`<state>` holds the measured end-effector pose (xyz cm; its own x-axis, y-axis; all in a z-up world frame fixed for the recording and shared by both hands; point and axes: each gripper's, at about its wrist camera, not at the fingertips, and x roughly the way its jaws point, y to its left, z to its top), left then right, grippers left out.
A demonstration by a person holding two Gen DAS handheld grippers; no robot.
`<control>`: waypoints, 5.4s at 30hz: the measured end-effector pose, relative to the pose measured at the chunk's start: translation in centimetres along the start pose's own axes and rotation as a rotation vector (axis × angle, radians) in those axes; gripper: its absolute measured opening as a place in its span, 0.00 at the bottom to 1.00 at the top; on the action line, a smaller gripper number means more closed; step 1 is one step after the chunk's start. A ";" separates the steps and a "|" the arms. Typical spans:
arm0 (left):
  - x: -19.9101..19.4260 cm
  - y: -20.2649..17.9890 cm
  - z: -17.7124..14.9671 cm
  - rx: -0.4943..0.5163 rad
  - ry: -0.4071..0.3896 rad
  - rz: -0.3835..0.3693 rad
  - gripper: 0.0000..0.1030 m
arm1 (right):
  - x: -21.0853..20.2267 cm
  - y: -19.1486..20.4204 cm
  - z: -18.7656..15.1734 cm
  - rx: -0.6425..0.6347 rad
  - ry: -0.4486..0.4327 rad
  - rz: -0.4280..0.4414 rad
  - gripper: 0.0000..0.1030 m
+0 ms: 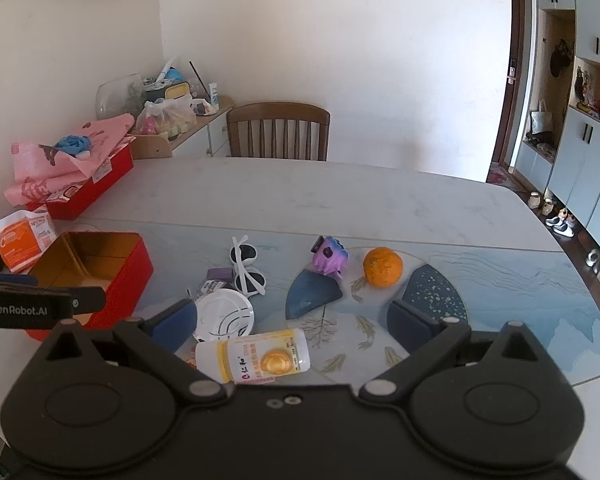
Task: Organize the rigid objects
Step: 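Move the left tool toward the silver round lid while the right tool approaches the orange, then grasp the silver lid with the left tool while the right tool grasps the orange, then carry the lid and orange into the red tin box and release both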
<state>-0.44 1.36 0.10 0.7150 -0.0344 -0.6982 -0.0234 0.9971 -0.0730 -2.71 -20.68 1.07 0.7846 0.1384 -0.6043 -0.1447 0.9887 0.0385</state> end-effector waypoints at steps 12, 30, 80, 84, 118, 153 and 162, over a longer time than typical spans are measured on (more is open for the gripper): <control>1.4 -1.1 0.5 -0.015 0.023 -0.008 0.97 | 1.5 -1.7 0.1 0.011 0.024 0.003 0.96; 5.0 -4.0 1.2 -0.028 0.071 0.038 0.97 | 5.8 -7.7 0.8 -0.001 0.065 -0.021 0.96; 16.7 -8.4 1.8 -0.030 0.278 0.095 0.73 | 21.5 -11.7 3.2 -0.226 0.231 0.082 0.51; 16.2 -8.0 1.9 -0.048 0.271 0.096 0.73 | 21.0 -12.0 3.2 -0.204 0.243 0.099 0.51; 6.5 1.7 5.7 -0.241 0.136 0.153 0.73 | 10.2 -2.1 7.4 -0.286 0.148 0.483 0.51; 15.7 17.3 7.5 -0.099 0.266 0.110 0.74 | 16.1 22.5 3.2 -0.456 0.339 0.587 0.51; 17.3 17.3 7.2 -0.052 0.301 0.073 0.74 | 17.7 24.7 1.6 -0.465 0.393 0.580 0.51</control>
<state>16.56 18.51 -8.17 0.4710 0.0108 -0.8820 -0.1082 0.9931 -0.0456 8.60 6.30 -7.38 0.2548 0.5021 -0.8264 -0.7617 0.6308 0.1484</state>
